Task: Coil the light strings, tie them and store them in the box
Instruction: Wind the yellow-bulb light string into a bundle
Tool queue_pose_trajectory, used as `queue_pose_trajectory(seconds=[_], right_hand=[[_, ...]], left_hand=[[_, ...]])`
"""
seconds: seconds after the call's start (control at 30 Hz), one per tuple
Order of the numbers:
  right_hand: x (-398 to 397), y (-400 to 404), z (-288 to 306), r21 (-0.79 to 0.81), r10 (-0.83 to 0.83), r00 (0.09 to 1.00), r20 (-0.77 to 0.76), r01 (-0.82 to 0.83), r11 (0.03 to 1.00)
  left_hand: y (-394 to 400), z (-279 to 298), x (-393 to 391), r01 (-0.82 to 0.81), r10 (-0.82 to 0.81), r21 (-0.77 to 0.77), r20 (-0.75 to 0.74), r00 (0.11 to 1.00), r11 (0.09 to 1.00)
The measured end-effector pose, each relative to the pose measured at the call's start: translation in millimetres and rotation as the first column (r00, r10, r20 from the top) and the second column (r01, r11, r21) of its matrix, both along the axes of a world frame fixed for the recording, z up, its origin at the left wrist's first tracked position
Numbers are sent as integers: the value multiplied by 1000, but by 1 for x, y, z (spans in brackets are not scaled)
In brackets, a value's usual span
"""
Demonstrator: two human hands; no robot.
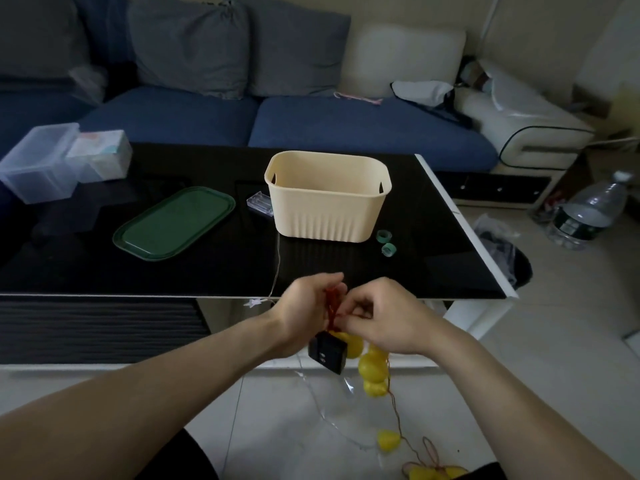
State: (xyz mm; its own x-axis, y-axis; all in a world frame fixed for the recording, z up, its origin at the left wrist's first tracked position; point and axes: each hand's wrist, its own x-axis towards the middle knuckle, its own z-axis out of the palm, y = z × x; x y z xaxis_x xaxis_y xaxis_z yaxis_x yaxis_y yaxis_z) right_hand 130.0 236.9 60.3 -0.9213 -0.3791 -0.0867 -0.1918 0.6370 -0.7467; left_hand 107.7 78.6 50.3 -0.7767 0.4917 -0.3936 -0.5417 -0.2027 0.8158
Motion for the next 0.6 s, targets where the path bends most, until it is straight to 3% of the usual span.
queue_pose_trajectory(seconds=[0.17, 0.4, 0.5, 0.6], right_hand=[[-8, 18, 1, -20, -45, 999, -23, 45, 999], [-14, 25, -12, -32, -121, 992, 30, 122, 992], [-19, 23, -17, -1, -134, 986, 103, 134, 991], [-21, 21, -21, 14, -47, 981, 187, 46, 999]], left_hand=[[8, -11, 9, 167, -207, -265, -129, 970, 950], [-2, -13, -2, 219, -292, -353, -169, 941, 909], [-8, -17, -3, 260, -380, -453, -197, 904, 853], [-14, -18, -1, 389, -522, -505, -149, 840, 770]])
